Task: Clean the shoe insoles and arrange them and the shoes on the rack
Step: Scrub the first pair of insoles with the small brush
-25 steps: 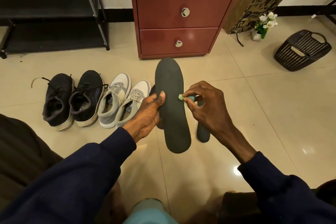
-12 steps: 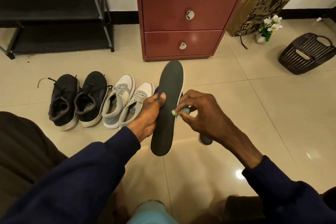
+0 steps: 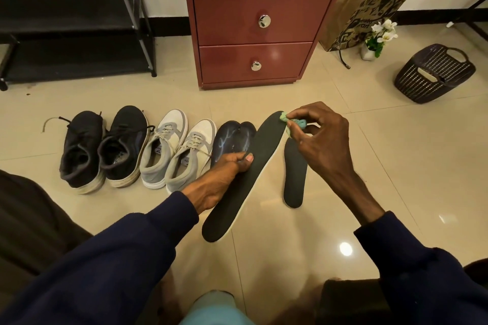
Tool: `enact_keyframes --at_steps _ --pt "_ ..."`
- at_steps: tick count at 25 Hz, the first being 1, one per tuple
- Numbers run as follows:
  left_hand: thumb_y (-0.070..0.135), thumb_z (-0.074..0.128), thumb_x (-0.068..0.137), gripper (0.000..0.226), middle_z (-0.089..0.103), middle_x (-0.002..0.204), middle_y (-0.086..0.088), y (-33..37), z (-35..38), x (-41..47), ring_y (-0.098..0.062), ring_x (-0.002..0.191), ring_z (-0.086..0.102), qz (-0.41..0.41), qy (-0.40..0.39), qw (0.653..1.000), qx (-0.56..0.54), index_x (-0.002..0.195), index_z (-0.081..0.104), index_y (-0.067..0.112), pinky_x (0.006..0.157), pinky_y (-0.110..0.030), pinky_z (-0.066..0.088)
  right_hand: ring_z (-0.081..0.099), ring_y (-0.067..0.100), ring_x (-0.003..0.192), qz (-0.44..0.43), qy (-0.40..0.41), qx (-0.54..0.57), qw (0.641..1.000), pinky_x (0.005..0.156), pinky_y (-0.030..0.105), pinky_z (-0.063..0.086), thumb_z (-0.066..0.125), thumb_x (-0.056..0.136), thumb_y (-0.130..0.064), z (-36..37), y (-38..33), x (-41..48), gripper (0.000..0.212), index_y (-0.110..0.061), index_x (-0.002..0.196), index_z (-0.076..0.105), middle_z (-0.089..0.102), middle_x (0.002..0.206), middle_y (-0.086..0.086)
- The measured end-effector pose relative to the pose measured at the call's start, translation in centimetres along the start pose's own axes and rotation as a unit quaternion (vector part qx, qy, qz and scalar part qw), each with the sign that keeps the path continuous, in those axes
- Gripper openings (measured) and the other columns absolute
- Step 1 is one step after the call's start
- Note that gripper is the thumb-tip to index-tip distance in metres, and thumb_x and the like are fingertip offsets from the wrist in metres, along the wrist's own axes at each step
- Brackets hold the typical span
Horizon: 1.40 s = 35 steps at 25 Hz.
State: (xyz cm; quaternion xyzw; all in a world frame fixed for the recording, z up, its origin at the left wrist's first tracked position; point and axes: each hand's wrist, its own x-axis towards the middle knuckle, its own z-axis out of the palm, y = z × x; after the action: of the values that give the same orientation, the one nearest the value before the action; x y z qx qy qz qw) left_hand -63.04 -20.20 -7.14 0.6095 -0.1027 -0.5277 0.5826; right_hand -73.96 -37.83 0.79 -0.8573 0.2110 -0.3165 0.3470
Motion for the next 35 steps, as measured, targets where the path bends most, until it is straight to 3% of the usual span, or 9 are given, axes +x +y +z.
enact_keyframes --at_steps 3,6,9,14,20,24,26,31,35 --pt "0.047 0.053 0.103 0.043 0.064 0.075 -0.003 0.6 0.6 0.2 -0.018 0.057 0.052 -0.04 0.026 0.998 -0.044 0.124 0.062 0.01 0.047 -0.025 0.043 0.068 0.013 0.088 -0.003 -0.045 0.031 0.998 0.074 0.031 0.061 0.079 0.084 -0.013 1.5 -0.9 -1.2 0.013 -0.012 0.097 0.075 0.069 0.098 0.0" --pt "0.081 0.042 0.092 0.082 0.066 0.086 -0.008 1.1 1.4 0.0 -0.019 0.058 0.053 -0.065 -0.008 0.994 -0.093 0.123 0.063 0.008 0.048 -0.026 0.043 0.066 0.012 0.09 -0.03 -0.064 0.01 0.997 0.075 0.025 0.06 0.079 0.084 -0.018 3.0 -1.3 -2.1 0.015 -0.016 0.098 0.075 0.068 0.099 -0.004" --pt "0.079 0.034 0.092 0.089 0.062 0.105 -0.018 1.4 1.8 -0.9 -0.022 0.066 0.055 -0.084 -0.088 0.986 -0.115 0.127 0.062 0.003 0.049 -0.026 0.048 0.064 0.008 0.086 -0.044 -0.028 -0.018 0.998 0.075 0.022 0.058 0.079 0.084 -0.015 3.0 -1.0 -1.5 0.012 -0.014 0.095 0.074 0.068 0.096 -0.003" --pt "0.067 0.029 0.103 0.072 0.061 0.14 -0.023 1.6 1.3 -1.9 -0.037 0.099 0.066 -0.065 -0.165 0.971 -0.163 0.151 0.046 0.016 0.073 -0.041 0.058 0.064 0.006 0.086 0.02 0.029 -0.039 0.999 0.076 0.028 0.058 0.077 0.086 -0.017 2.0 -0.5 -1.2 0.012 -0.015 0.098 0.075 0.07 0.097 -0.005" --pt "0.05 0.046 0.104 0.047 0.074 0.109 -0.012 1.9 0.5 -1.6 -0.029 0.092 0.071 -0.03 -0.082 0.964 -0.25 0.12 0.076 0.017 0.086 -0.042 0.058 0.062 0.02 0.096 -0.14 -0.18 -0.091 0.97 0.084 0.033 0.053 0.073 0.087 -0.014 4.6 -3.0 -4.3 0.011 -0.013 0.097 0.076 0.069 0.102 0.003" --pt "0.048 0.06 0.1 0.06 0.054 0.145 -0.029 1.1 0.3 -1.5 -0.055 0.134 0.047 -0.071 -0.126 0.962 -0.23 0.147 0.054 0.011 0.112 -0.064 0.038 0.062 0.015 0.089 -0.029 -0.021 -0.108 0.993 0.077 0.038 0.056 0.073 0.085 -0.01 1.9 0.4 -0.7 0.011 -0.013 0.095 0.075 0.068 0.097 0.001" --pt "0.047 0.067 0.098 0.068 0.041 0.155 -0.03 0.7 -0.2 -1.1 -0.056 0.145 0.032 -0.071 -0.155 0.956 -0.24 0.152 0.047 0.011 0.118 -0.068 0.027 0.062 0.01 0.088 -0.004 0.024 -0.088 0.996 0.076 0.034 0.057 0.073 0.085 -0.007 0.9 1.4 -0.2 0.013 -0.012 0.097 0.074 0.068 0.097 0.001" --pt "0.05 0.046 0.106 0.059 0.053 0.148 -0.025 0.7 -1.1 -0.2 -0.051 0.139 0.045 -0.085 -0.123 0.937 -0.316 0.153 0.045 0.013 0.119 -0.066 0.027 0.062 0.008 0.089 -0.082 -0.144 -0.065 0.984 0.076 0.022 0.054 0.077 0.082 -0.007 1.8 -0.3 -1.5 0.015 -0.015 0.095 0.077 0.068 0.098 -0.002" --pt "0.05 0.041 0.108 0.058 0.056 0.144 -0.027 1.4 -0.2 -0.7 -0.048 0.136 0.05 -0.069 -0.124 0.939 -0.313 0.142 0.06 0.007 0.115 -0.062 0.037 0.063 0.01 0.085 -0.03 -0.02 -0.08 0.996 0.073 0.028 0.057 0.077 0.083 -0.006 0.5 1.3 -0.1 0.013 -0.011 0.095 0.075 0.068 0.096 0.002"
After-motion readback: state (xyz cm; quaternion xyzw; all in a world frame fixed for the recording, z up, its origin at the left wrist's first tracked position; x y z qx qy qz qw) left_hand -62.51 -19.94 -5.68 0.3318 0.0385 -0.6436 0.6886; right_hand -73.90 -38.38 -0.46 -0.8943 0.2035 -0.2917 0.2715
